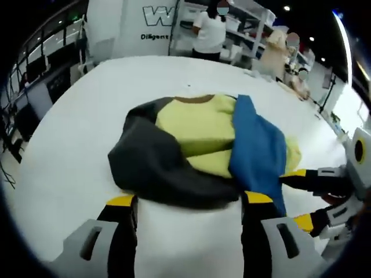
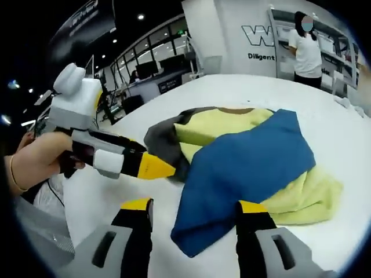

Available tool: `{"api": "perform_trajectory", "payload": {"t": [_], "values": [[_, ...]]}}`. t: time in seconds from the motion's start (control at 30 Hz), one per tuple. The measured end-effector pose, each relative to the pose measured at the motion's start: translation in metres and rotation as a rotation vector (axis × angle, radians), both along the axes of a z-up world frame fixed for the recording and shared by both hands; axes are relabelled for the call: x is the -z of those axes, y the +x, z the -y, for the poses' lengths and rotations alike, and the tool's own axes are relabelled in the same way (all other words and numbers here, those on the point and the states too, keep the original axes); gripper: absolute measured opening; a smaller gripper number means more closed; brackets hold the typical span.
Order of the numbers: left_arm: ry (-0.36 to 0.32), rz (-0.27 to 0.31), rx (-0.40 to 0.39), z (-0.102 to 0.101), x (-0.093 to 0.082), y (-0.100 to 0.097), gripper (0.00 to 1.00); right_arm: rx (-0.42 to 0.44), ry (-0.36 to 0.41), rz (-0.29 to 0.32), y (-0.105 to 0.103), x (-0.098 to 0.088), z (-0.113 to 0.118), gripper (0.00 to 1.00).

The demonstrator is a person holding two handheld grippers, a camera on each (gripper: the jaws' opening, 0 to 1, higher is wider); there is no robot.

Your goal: Fold the garment on the visible template until the final outline fits inside the template.

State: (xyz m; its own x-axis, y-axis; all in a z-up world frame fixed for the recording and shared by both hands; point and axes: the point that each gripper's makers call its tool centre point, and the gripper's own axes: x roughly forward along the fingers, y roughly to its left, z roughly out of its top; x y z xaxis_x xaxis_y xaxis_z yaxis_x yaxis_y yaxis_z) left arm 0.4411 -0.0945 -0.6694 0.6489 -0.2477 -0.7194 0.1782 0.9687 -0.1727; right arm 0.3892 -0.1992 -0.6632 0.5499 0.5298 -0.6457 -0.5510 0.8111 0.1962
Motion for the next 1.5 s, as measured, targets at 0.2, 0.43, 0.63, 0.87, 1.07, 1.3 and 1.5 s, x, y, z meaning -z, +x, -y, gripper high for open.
{"api": "perform_trajectory", "payload": {"t": [0.2,0.43,0.63,0.87,1.07,1.3,1.5], "values": [[-0.026,0.008,-0.018,0.005,-0.001,0.002,0.58,-0.01,-0.068,0.018,-0.002,0.009,0.001,0.46],[-0.045,0.018,-0.011,0.014,-0.003,0.003,0.41,-0.024,-0.175,0.094,0.003,0.013,0.005,0.34],[-0.077,0.01,-0.004,0.018,-0.005,-0.002,0.23,-0.025,-0.237,0.143,0.007,0.015,0.01,0.22],[-0.089,0.011,0.0,0.017,-0.004,-0.005,0.01,-0.048,-0.264,0.158,0.009,0.015,0.009,0.0],[-0.05,0.025,0.032,0.0,-0.012,-0.005,0.0,-0.043,-0.199,0.156,0.008,-0.006,0.011,0.0],[-0.001,0.047,0.038,-0.024,-0.02,-0.005,0.0,-0.011,-0.159,0.177,0.019,-0.036,0.022,0.0],[0.01,0.049,0.031,-0.04,-0.019,-0.005,0.0,0.025,-0.163,0.207,0.031,-0.05,0.041,0.0]]}}
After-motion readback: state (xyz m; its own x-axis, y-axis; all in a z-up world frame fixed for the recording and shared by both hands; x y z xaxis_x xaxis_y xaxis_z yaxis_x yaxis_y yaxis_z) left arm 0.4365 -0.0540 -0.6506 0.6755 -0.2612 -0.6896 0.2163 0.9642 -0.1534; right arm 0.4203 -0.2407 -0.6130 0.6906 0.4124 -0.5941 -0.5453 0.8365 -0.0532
